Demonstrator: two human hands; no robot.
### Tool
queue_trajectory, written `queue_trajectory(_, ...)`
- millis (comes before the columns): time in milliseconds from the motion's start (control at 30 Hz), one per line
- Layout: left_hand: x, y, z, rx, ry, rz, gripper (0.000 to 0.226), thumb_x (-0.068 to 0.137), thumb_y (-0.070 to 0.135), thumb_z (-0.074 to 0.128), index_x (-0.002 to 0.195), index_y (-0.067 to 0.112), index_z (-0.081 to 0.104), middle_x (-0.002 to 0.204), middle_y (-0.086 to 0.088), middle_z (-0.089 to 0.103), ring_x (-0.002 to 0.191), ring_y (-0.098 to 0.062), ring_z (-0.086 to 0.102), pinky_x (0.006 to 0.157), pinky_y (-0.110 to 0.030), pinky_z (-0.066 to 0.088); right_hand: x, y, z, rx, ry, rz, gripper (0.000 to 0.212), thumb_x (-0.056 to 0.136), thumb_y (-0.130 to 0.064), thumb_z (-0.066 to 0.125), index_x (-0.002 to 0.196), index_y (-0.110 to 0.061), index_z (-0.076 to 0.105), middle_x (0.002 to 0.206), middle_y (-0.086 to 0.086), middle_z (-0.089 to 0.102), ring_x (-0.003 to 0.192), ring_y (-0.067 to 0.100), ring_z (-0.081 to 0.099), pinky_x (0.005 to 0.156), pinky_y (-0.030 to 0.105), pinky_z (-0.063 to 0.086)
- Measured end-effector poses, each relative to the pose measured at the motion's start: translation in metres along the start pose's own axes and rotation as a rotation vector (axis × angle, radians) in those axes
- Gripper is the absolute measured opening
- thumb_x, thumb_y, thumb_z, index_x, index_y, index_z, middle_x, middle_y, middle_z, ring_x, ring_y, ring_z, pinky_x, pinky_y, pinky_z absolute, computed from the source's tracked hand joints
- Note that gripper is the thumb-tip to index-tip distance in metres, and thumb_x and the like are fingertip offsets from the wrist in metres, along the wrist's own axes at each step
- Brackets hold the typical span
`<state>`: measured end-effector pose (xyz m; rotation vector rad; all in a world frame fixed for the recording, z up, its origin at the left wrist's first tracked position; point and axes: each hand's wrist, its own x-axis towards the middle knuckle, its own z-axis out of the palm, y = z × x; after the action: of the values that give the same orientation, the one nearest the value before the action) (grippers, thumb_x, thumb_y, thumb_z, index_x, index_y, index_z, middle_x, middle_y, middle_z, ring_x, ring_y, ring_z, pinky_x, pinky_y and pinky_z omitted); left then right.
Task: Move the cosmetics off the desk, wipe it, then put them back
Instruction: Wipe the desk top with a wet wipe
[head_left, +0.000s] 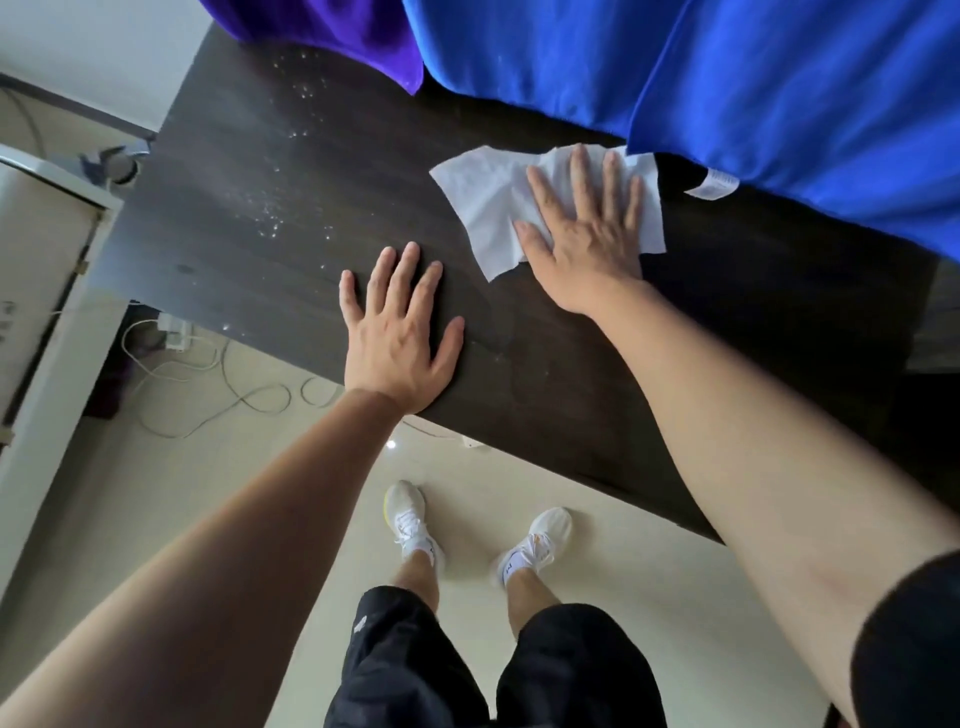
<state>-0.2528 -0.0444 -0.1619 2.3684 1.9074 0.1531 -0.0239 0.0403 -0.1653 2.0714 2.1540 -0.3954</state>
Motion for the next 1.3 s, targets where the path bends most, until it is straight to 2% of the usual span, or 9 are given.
queue_trajectory(167,-0.001,-0.009,-0.005,-0.031,-0.006,0.066,0.062,0.096,0.055,0.038,0.144,0.016,0.047,0.157,-0.008,0.037,0.146,-0.030,0.030,0.117,-0.062,0.012,-0.029,0.004,0.010,-0.007,-0.015,0.001,0.067,0.095,-0.071,0.001,0.154,-0.044,-0.017,0.166,0.006,-0.022,0.150,0.037,-0.023,0.119,0.061,-0.014)
queue_trajectory(300,0.009,-0.069,-0.020,0.046,0.011,0.235,0.061,0.098,0.054,0.036,0.142,0.013,0.049,0.155,-0.012,0.039,0.143,-0.034,0.035,0.116,-0.063,0.011,-0.062,-0.012,0.017,0.011,-0.039,0.066,0.069,0.094,-0.073,-0.001,0.153,-0.044,-0.021,0.164,0.004,-0.028,0.149,0.035,-0.027,0.117,0.058,-0.018)
queue_trajectory(433,0.026,-0.130,-0.028,0.039,-0.036,0.265,0.062,0.099,0.052,0.034,0.143,0.011,0.047,0.155,-0.013,0.037,0.145,-0.035,0.030,0.116,-0.064,0.011,-0.064,-0.042,0.018,0.018,-0.050,0.177,0.071,0.091,-0.074,-0.004,0.152,-0.044,-0.025,0.163,0.005,-0.031,0.148,0.038,-0.029,0.117,0.060,-0.018)
queue_trajectory(533,0.024,-0.140,-0.026,-0.004,-0.025,0.287,0.058,0.098,0.049,0.038,0.144,0.014,0.047,0.156,-0.012,0.036,0.146,-0.034,0.029,0.117,-0.062,0.014,-0.041,-0.068,0.013,0.015,-0.045,0.167,0.071,0.089,-0.077,-0.006,0.151,-0.047,-0.025,0.164,0.005,-0.029,0.149,0.038,-0.027,0.118,0.061,-0.016)
queue_trajectory(767,0.028,-0.144,-0.022,-0.022,-0.021,0.292,0.055,0.096,0.045,0.044,0.144,0.017,0.047,0.156,-0.010,0.037,0.146,-0.031,0.028,0.117,-0.060,0.014,0.081,-0.141,-0.011,0.075,0.020,0.167,0.075,0.089,-0.079,0.002,0.155,-0.046,-0.010,0.169,0.006,-0.010,0.152,0.042,-0.011,0.118,0.065,-0.009)
queue_trajectory(900,0.028,-0.144,-0.021,-0.023,-0.026,0.297,0.055,0.095,0.042,0.045,0.144,0.017,0.046,0.156,-0.010,0.037,0.146,-0.030,0.028,0.117,-0.060,0.014,0.094,-0.162,-0.011,0.100,0.020,0.158,0.076,0.089,-0.079,0.002,0.156,-0.045,-0.009,0.169,0.007,-0.009,0.152,0.041,-0.012,0.118,0.065,-0.010)
queue_trajectory(1000,0.028,-0.146,-0.022,-0.023,-0.034,0.293,0.055,0.094,0.041,0.045,0.142,0.016,0.047,0.154,-0.011,0.038,0.145,-0.031,0.028,0.117,-0.060,0.014,0.057,-0.159,0.000,0.104,0.022,0.104,0.076,0.090,-0.079,0.004,0.156,-0.044,-0.010,0.168,0.005,-0.016,0.152,0.037,-0.018,0.119,0.064,-0.009)
queue_trajectory(1133,0.031,-0.145,-0.024,-0.025,-0.071,0.293,0.053,0.093,0.040,0.043,0.139,0.014,0.047,0.154,-0.012,0.037,0.145,-0.033,0.026,0.117,-0.060,0.012,-0.043,-0.142,0.027,0.114,0.058,0.132,0.073,0.094,-0.077,0.013,0.157,-0.045,-0.003,0.169,0.004,-0.011,0.154,0.035,-0.013,0.120,0.065,-0.001)
queue_trajectory(1300,0.027,-0.141,-0.027,-0.026,-0.064,0.281,0.056,0.095,0.041,0.039,0.145,0.015,0.042,0.157,-0.011,0.033,0.146,-0.033,0.024,0.118,-0.060,0.011,-0.162,-0.095,0.051,0.083,0.080,0.294,0.072,0.097,-0.075,0.018,0.159,-0.042,0.002,0.169,0.005,-0.007,0.154,0.037,-0.009,0.119,0.067,0.004)
